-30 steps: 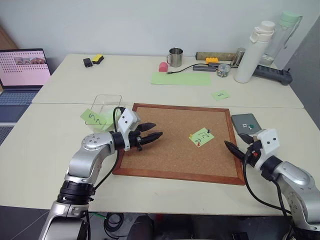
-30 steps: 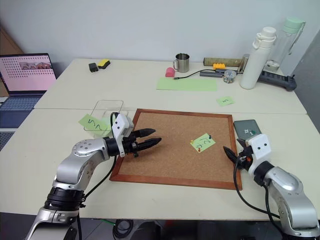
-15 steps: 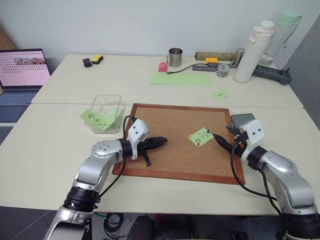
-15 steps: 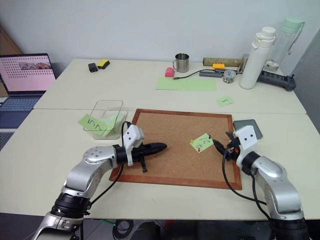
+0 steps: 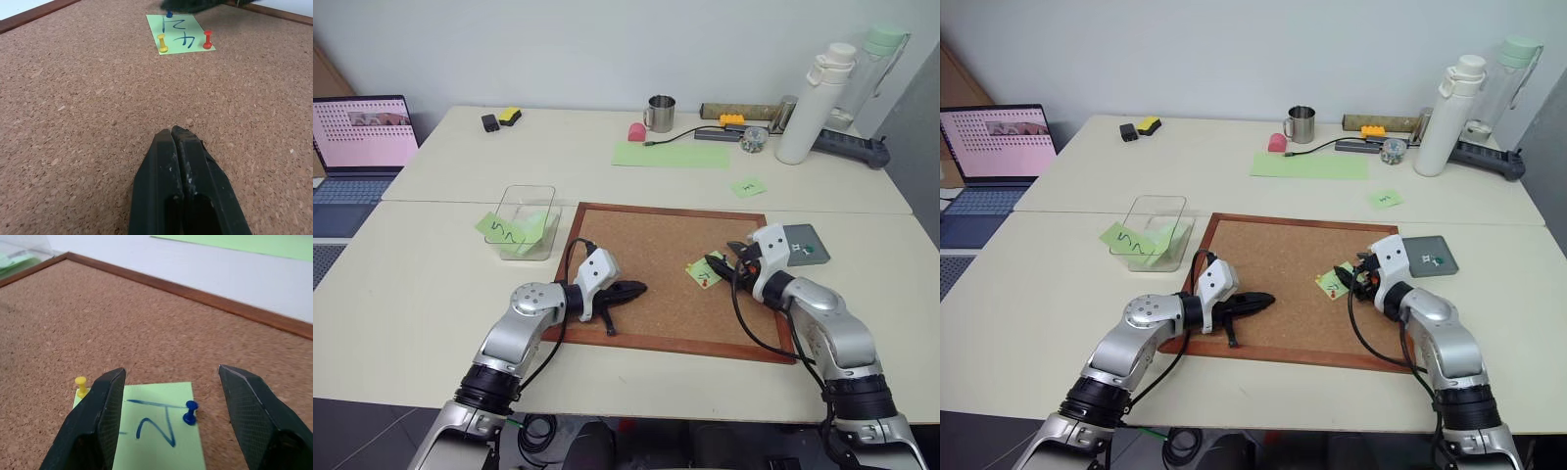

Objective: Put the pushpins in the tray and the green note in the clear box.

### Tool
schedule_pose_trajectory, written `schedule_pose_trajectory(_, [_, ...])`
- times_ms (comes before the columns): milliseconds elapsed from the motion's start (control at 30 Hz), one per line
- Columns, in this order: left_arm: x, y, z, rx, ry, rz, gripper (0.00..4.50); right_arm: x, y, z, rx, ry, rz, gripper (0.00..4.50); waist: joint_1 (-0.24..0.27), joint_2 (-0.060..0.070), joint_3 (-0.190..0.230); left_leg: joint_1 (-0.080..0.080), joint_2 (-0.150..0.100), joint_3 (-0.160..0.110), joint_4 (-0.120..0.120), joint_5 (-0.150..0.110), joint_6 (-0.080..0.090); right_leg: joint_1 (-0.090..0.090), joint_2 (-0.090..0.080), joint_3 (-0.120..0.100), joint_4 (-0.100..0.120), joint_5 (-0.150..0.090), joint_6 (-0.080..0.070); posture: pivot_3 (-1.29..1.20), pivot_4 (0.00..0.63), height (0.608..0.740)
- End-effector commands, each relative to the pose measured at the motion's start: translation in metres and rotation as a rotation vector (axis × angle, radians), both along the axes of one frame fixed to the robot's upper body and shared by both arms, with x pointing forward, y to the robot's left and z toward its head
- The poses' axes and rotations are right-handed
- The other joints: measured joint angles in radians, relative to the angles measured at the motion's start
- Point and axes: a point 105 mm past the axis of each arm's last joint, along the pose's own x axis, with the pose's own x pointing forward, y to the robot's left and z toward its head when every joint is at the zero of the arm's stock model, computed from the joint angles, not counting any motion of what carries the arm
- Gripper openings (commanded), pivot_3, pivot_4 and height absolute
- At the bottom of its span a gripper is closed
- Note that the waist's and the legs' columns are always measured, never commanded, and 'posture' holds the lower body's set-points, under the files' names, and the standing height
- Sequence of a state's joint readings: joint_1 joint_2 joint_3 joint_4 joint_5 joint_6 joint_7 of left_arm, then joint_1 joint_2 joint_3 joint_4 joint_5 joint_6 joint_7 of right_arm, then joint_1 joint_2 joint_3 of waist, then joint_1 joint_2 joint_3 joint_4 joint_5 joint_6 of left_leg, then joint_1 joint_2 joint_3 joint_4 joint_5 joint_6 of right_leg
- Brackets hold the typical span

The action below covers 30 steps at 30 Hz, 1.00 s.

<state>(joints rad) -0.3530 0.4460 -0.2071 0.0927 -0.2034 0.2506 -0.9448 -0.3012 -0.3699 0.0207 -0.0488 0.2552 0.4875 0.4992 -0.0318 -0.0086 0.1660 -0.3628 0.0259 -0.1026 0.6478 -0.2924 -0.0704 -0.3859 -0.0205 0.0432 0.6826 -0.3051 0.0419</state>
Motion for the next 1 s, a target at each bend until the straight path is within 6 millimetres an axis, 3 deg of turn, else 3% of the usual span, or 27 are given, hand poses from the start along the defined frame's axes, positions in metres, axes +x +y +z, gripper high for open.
schedule_pose_trajectory(33, [0.000, 0.003, -0.007, 0.022, 0.020, 0.022, 0.05, 0.005, 0.005, 0.010, -0.006, -0.048, 0.017, 3.13, 0.000, 0.000, 0.000, 0.000, 0.000, 0.000, 0.000, 0.000, 0.000, 0.000, 0.000, 0.000, 0.000, 0.000, 0.000, 0.00, 0.150, 0.740])
schedule_pose_trajectory(100, [0.000, 0.003, -0.006, 0.021, 0.018, 0.023, 0.05, 0.005, 0.006, 0.009, -0.003, -0.046, 0.022, 3.13, 0.000, 0.000, 0.000, 0.000, 0.000, 0.000, 0.000, 0.000, 0.000, 0.000, 0.000, 0.000, 0.000, 0.000, 0.000, 0.00, 0.150, 0.740])
schedule_pose_trajectory(200, [-0.001, 0.003, -0.005, 0.020, 0.015, 0.024, 0.00, 0.007, 0.006, 0.010, 0.004, -0.051, 0.017, 2.72, 0.000, 0.000, 0.000, 0.000, 0.000, 0.000, 0.000, 0.000, 0.000, 0.000, 0.000, 0.000, 0.000, 0.000, 0.000, 0.00, 0.150, 0.740])
schedule_pose_trajectory(633, [0.002, 0.002, -0.001, 0.017, 0.007, 0.028, 0.00, 0.009, -0.003, 0.012, 0.006, -0.064, -0.016, 0.12, -0.001, 0.000, 0.000, 0.000, 0.000, 0.000, 0.000, 0.000, 0.000, 0.000, 0.000, 0.000, 0.000, 0.000, 0.000, 0.00, 0.150, 0.740])
schedule_pose_trajectory(1000, [0.001, 0.001, -0.001, 0.018, 0.012, 0.025, 0.00, 0.004, 0.003, 0.041, 0.073, -0.142, -0.006, 0.03, -0.001, 0.000, 0.000, 0.000, 0.000, 0.000, 0.000, 0.000, 0.000, 0.000, 0.000, 0.000, 0.000, 0.000, 0.000, 0.00, 0.150, 0.740])
